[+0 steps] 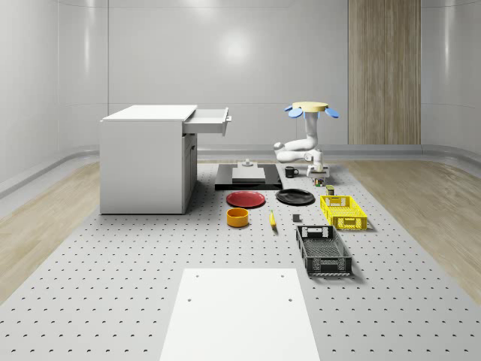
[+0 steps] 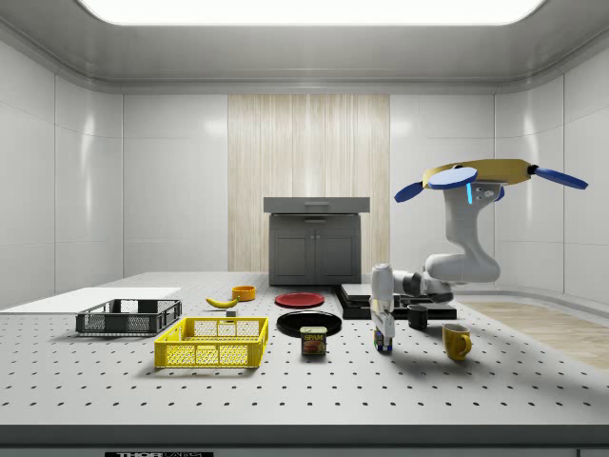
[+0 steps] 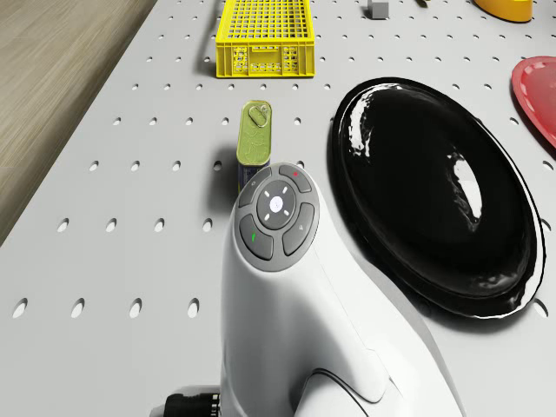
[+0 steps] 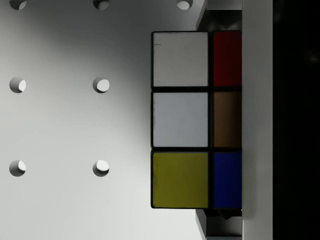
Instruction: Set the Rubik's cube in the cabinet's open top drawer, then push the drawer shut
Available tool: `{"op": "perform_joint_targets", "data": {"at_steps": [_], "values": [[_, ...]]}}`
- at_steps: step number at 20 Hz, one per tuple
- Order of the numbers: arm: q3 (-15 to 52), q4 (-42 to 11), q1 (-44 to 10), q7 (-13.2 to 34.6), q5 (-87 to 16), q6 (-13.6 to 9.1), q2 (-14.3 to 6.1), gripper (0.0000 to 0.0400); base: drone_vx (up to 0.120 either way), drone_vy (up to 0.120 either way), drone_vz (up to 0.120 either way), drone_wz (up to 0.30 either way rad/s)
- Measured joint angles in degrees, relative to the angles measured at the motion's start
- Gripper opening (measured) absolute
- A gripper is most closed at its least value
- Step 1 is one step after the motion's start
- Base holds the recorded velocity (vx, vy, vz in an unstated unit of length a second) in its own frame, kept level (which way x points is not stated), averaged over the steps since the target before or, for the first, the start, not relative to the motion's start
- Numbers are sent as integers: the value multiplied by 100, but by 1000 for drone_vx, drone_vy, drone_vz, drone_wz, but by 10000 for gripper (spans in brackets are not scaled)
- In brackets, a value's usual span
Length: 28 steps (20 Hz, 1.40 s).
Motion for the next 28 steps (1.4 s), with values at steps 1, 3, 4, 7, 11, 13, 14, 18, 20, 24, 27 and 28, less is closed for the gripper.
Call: {"op": "perform_joint_targets", "data": {"at_steps": [1,3,4,7,11,13,14,18,20,24,27,28], "values": [[0,23,-27,6,0,23,-16,400,0,0,0,0],[1,57,-69,18,5,67,-49,400,0,0,0,0],[3,70,-87,24,10,88,-66,400,0,0,0,0],[11,96,-127,41,28,146,-120,364,0,0,0,0],[24,114,-164,64,59,218,-192,339,0,0,0,0],[30,120,-180,74,76,252,-228,334,0,0,0,0],[34,122,-187,80,84,269,-246,332,0,0,0,0],[200,101,-223,122,258,262,-296,327,0,0,0,0],[350,81,-248,153,408,232,-317,326,0,0,0,0],[699,46,-308,221,755,167,-362,326,0,0,100,0],[884,37,-347,261,947,162,-415,325,107,-107,120,0],[928,36,-358,271,995,169,-436,325,120,-120,120,0]]}}
